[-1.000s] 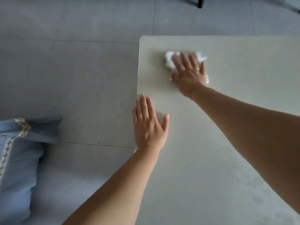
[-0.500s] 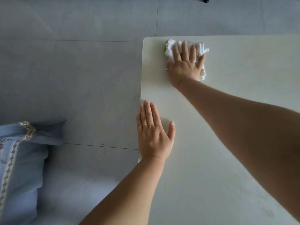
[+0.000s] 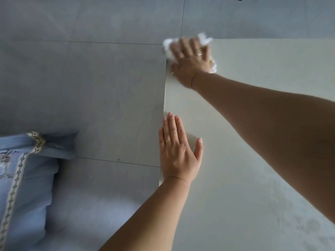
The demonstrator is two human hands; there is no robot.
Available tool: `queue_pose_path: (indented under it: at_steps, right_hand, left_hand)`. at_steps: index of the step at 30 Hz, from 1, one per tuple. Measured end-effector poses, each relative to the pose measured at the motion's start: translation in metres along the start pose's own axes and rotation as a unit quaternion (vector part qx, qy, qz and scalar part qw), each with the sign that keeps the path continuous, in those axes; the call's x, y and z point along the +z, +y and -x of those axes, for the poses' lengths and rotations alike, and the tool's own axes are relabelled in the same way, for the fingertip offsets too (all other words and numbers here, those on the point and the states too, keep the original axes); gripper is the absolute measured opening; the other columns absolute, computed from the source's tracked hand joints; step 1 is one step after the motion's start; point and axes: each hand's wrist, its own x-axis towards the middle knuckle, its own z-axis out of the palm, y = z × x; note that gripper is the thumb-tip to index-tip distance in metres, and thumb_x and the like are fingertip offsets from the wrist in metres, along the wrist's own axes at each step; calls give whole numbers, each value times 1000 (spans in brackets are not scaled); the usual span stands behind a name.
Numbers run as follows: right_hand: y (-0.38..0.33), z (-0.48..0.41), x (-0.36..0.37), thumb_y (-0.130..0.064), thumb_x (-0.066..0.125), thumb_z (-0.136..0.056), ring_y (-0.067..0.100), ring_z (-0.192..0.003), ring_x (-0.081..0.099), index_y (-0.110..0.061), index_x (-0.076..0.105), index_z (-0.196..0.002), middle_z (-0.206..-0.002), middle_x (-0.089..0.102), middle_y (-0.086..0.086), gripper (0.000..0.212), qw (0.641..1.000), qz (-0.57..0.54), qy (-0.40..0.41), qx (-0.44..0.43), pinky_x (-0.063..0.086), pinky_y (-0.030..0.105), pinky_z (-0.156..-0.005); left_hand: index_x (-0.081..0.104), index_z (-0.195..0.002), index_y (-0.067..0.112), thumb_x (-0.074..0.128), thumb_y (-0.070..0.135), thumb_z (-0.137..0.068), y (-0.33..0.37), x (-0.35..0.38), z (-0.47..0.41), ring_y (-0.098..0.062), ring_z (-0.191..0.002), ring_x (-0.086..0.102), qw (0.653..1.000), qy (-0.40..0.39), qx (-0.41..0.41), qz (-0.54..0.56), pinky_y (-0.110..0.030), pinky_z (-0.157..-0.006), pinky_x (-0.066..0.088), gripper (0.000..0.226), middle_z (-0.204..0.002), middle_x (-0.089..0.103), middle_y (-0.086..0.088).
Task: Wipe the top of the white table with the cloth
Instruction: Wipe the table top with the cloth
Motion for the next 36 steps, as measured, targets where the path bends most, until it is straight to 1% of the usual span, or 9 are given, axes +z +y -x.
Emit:
queue_pose_path:
  at_steps: [2,4,9,12,18,22,24,30,36]
  right_hand:
    - [-8,9,2,-49,19,-99,23,-146,-8,-36,8,-149,-160,-3,-6,54,992,14,-24,-123,-9,53,-114]
    - [14,10,-1,-48,21,-99,21,-146,-6,-35,8,-150,-160,-1,-6,54,991,15,-8,-130,-7,50,-115]
    - [104,22,-8,-47,17,-97,21,-146,-6,-33,3,-150,-160,-3,-3,57,990,-23,43,134,-7,48,-116]
    - [82,34,-2,-47,16,-97,25,-146,-8,-31,1,-151,-160,-5,-1,58,971,-45,53,230,-9,51,-115]
    - [106,66,-1,-46,21,-99,20,-147,-3,-35,5,-150,-160,0,-5,55,998,23,27,-47,-4,45,-116]
    - [148,77,-1,-49,18,-97,21,-146,-5,-34,3,-150,-160,-2,-5,57,979,-39,50,192,-6,46,-117]
    - [119,81,5,-47,20,-96,25,-146,-6,-31,2,-151,-160,-3,-2,59,969,-40,61,238,-7,50,-115]
    - [99,130,21,-47,20,-98,20,-146,-6,-35,2,-150,-160,-2,-5,56,999,5,27,-31,-8,43,-115]
    - [131,152,22,-48,22,-96,21,-146,-8,-34,1,-150,-160,-5,-3,59,970,-52,51,232,-8,48,-116]
  left_hand:
    - [14,-149,1,27,52,-92,0,-1,0,-25,-147,2,1000,-3,-1,1,-41,-120,7,78,-159,7,-15]
    - [15,-149,1,27,52,-92,0,-1,0,-25,-147,3,1000,-1,1,3,-41,-120,7,77,-158,8,-15]
    - [15,-149,2,28,51,-92,0,-1,1,-26,-147,4,1000,3,4,2,-40,-120,6,76,-159,7,-15]
    - [14,-149,3,30,49,-92,0,-2,2,-27,-147,5,1000,6,14,1,-39,-119,5,75,-159,6,-14]
    - [19,-149,5,30,44,-93,-1,-2,2,-27,-146,10,999,4,34,-6,-38,-118,6,70,-159,9,-10]
    - [21,-149,7,28,44,-92,0,-2,2,-28,-146,12,999,7,42,-7,-40,-118,10,68,-159,14,-9]
    - [21,-149,7,27,44,-92,1,-1,1,-28,-146,13,999,5,46,-8,-41,-118,12,68,-158,14,-9]
    - [22,-149,8,23,45,-92,0,-2,2,-28,-146,14,999,3,50,-3,-42,-118,12,68,-158,17,-10]
    - [23,-149,7,22,36,-94,3,-5,3,-29,-145,15,994,1,86,-63,-43,-119,4,62,-157,19,-11]
